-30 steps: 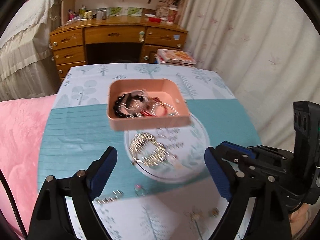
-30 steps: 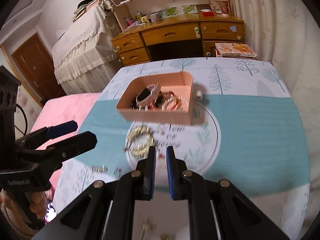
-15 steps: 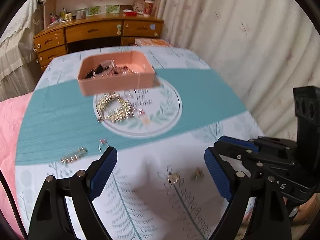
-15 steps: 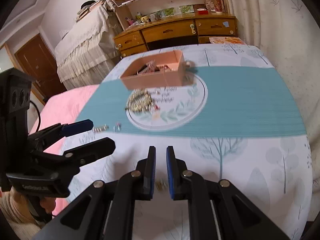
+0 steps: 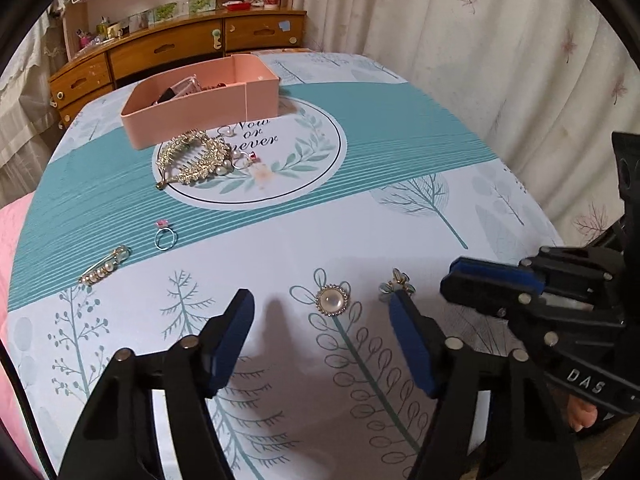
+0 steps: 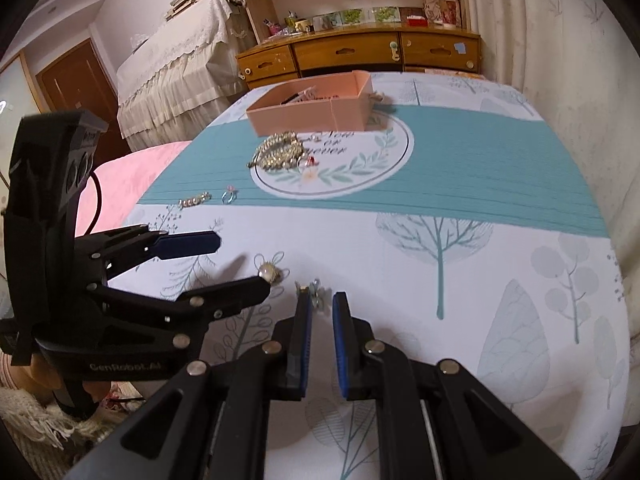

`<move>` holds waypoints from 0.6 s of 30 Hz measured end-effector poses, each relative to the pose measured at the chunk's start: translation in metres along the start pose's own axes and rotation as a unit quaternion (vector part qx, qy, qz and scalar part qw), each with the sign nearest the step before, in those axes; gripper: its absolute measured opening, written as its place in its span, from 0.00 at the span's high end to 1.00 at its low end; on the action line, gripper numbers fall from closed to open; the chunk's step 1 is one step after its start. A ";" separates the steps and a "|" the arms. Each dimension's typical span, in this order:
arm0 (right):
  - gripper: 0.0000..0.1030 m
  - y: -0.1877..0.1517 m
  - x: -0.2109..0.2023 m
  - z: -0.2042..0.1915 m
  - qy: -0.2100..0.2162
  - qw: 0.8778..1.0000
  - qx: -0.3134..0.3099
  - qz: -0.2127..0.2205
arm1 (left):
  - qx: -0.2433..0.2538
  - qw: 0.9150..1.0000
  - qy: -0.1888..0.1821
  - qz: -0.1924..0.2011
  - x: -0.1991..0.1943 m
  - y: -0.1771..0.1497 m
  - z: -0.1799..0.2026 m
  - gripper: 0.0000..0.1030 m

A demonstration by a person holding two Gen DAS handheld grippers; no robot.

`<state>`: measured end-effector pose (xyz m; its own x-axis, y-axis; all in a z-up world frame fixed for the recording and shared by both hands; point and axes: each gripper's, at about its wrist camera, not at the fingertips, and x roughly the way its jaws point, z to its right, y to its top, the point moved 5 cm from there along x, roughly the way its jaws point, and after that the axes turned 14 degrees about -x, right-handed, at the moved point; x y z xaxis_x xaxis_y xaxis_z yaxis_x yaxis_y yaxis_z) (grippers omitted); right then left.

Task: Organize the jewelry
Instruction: 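Grasp the round pearl brooch with the left tool while the right tool grasps the silver flower clip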

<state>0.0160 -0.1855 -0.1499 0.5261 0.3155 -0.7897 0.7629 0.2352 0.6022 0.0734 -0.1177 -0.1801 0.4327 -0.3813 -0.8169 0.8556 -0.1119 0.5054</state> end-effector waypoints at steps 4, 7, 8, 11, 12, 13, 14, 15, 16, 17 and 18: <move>0.89 -0.004 0.004 0.001 0.008 1.000 0.005 -0.001 | 0.003 1.000 0.005 -0.005 0.004 -0.001 0.000 0.49; 0.89 -0.005 0.006 0.003 0.013 1.000 0.010 -0.001 | 0.008 1.000 0.007 -0.010 0.008 -0.002 0.001 0.57; 0.89 -0.005 0.006 0.004 0.014 1.000 0.011 -0.001 | 0.010 1.000 0.007 -0.013 0.010 -0.003 0.002 0.58; 0.89 -0.007 0.007 0.005 0.016 1.000 0.014 -0.002 | 0.019 1.000 0.009 -0.015 0.013 -0.005 0.006 0.59; 0.89 -0.008 0.008 0.005 0.017 1.000 0.015 -0.002 | 0.023 1.000 0.012 -0.016 0.014 -0.006 0.008 0.61; 0.89 -0.008 0.008 0.005 0.018 1.000 0.015 -0.002 | 0.026 0.999 0.013 -0.016 0.015 -0.006 0.009 0.64; 0.89 -0.009 0.008 0.005 0.019 1.000 0.015 -0.002 | 0.029 0.999 0.016 -0.017 0.016 -0.006 0.010 0.66; 0.89 -0.009 0.009 0.005 0.020 1.000 0.015 -0.002 | 0.032 0.999 0.019 -0.013 0.016 -0.006 0.011 0.69; 0.89 -0.009 0.009 0.004 0.021 1.000 0.015 -0.002 | 0.033 0.999 0.021 -0.013 0.017 -0.006 0.012 0.72; 0.89 -0.009 0.010 0.004 0.021 1.000 0.014 -0.003 | 0.034 0.999 0.021 -0.012 0.017 -0.006 0.012 0.73; 0.89 -0.010 0.010 0.004 0.022 1.000 0.014 -0.003 | 0.033 0.999 0.020 -0.011 0.017 -0.005 0.012 0.74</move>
<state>0.0152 -0.1884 -0.1638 0.5043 0.3548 -0.7873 0.7770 0.2114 0.5930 0.0729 -0.1345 -0.1935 0.4258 -0.3405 -0.8383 0.8456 -0.1800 0.5026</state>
